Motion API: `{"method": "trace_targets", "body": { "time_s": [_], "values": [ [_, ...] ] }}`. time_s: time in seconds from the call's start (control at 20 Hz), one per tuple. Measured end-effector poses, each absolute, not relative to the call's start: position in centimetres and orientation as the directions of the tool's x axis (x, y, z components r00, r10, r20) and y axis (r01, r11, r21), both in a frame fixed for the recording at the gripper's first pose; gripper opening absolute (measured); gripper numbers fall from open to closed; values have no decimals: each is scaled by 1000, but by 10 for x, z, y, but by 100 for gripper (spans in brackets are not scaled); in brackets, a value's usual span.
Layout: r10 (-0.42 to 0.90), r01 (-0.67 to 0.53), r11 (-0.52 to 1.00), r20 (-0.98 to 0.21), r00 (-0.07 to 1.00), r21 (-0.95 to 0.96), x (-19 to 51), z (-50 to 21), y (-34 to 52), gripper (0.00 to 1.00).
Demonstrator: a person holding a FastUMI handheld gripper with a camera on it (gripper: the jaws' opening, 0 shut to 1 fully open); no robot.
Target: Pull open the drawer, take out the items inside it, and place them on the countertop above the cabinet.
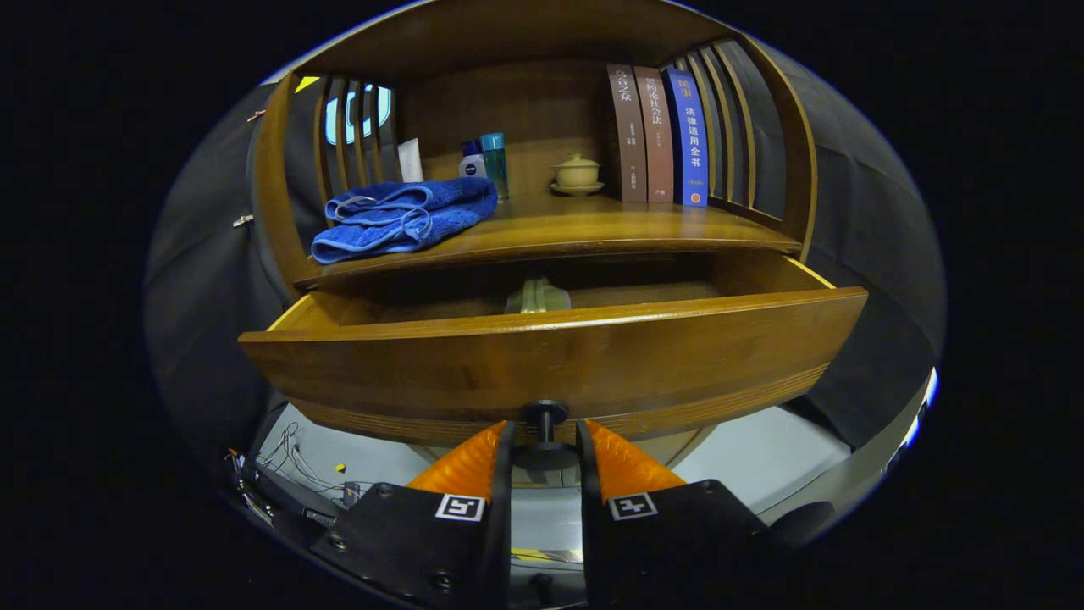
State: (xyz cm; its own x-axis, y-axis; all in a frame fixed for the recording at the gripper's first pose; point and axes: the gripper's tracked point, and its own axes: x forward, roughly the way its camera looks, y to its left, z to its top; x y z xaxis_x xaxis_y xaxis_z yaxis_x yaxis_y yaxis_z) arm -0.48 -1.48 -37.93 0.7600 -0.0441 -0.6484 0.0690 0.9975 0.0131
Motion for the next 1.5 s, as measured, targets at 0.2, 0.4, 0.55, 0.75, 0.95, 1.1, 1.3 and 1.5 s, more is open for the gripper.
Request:
{"method": "trace_targets", "body": {
  "time_s": [0.2,0.4,0.55,0.75,0.95,1.1,1.3,1.5],
  "values": [
    [-42,79,997,-664,747,27,-30,-375,-16,38],
    [-46,90,995,-674,738,30,-48,-373,-15,38],
    [-48,95,995,-690,723,30,-61,-373,-13,38],
    [-46,112,993,-711,702,45,-78,-376,-13,38],
    [-47,104,994,-716,697,36,-80,-377,-13,38],
    [-48,97,995,-719,693,26,-80,-376,-14,40],
    [-61,101,995,-721,690,12,-87,-376,-15,60],
    [-81,141,990,-720,689,24,-97,-365,-22,97]
  ]
}}
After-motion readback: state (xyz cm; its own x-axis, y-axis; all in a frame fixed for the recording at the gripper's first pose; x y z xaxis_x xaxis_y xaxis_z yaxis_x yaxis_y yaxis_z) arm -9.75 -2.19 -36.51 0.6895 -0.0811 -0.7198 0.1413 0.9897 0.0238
